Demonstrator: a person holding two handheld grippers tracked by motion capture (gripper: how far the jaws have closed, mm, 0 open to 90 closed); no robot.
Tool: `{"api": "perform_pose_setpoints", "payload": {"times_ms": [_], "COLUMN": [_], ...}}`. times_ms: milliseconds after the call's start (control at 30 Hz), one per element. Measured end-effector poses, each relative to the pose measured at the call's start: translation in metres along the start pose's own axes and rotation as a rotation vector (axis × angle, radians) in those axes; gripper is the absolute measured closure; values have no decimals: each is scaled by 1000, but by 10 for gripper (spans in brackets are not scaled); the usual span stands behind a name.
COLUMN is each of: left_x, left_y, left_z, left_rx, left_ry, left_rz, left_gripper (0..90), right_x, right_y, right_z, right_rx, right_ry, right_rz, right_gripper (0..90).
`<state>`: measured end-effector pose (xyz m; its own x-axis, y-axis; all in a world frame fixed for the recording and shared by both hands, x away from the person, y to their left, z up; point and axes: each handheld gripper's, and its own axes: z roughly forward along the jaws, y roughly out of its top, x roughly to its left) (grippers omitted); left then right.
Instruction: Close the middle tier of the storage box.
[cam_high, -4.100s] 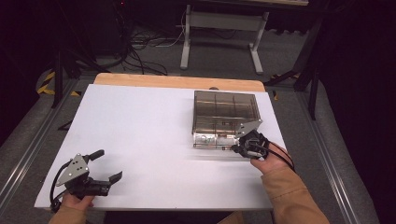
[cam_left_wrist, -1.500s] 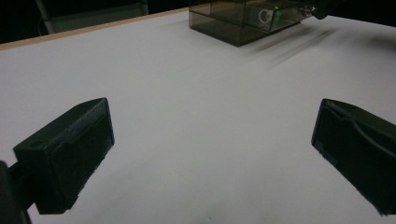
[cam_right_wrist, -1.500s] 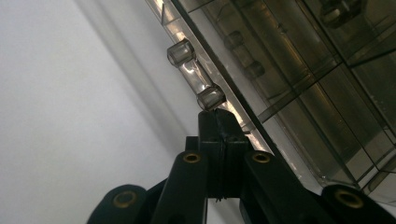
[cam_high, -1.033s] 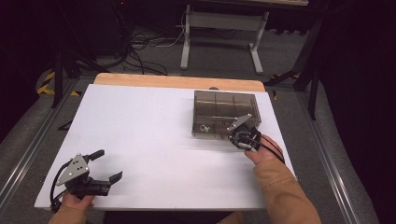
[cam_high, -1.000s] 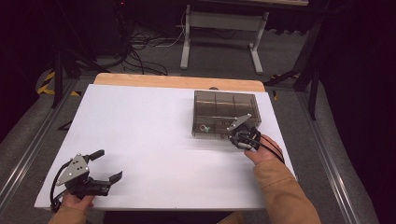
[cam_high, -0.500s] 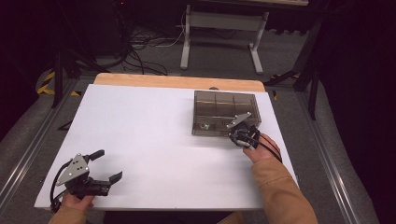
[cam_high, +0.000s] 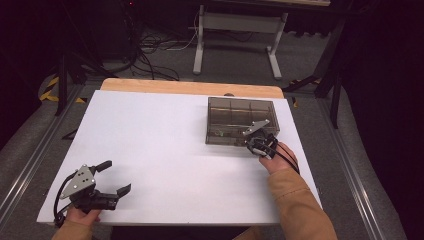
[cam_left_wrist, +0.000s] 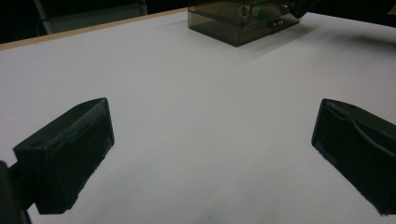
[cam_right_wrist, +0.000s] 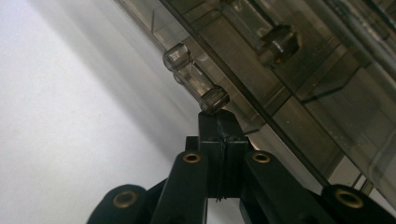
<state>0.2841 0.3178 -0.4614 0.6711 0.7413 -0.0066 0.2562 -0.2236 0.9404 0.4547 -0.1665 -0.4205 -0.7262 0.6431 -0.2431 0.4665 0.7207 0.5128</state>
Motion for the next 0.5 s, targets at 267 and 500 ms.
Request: {"api": "perform_pose_setpoints", "payload": {"times_ms": [267, 500], "left_x": [0, 0], "left_y": [0, 0], "left_z": [0, 0], "left_rx": [0, 0], "left_ry": [-1, -2], "left_rz": [0, 0], "left_gripper": [1, 2], "right_x": [-1, -1], "right_y": [0, 0], "right_z": [3, 4], "right_rx": [-19, -30], "right_ry": [-18, -32], "right_rz": [17, 29], "right_gripper": [900, 900]}}
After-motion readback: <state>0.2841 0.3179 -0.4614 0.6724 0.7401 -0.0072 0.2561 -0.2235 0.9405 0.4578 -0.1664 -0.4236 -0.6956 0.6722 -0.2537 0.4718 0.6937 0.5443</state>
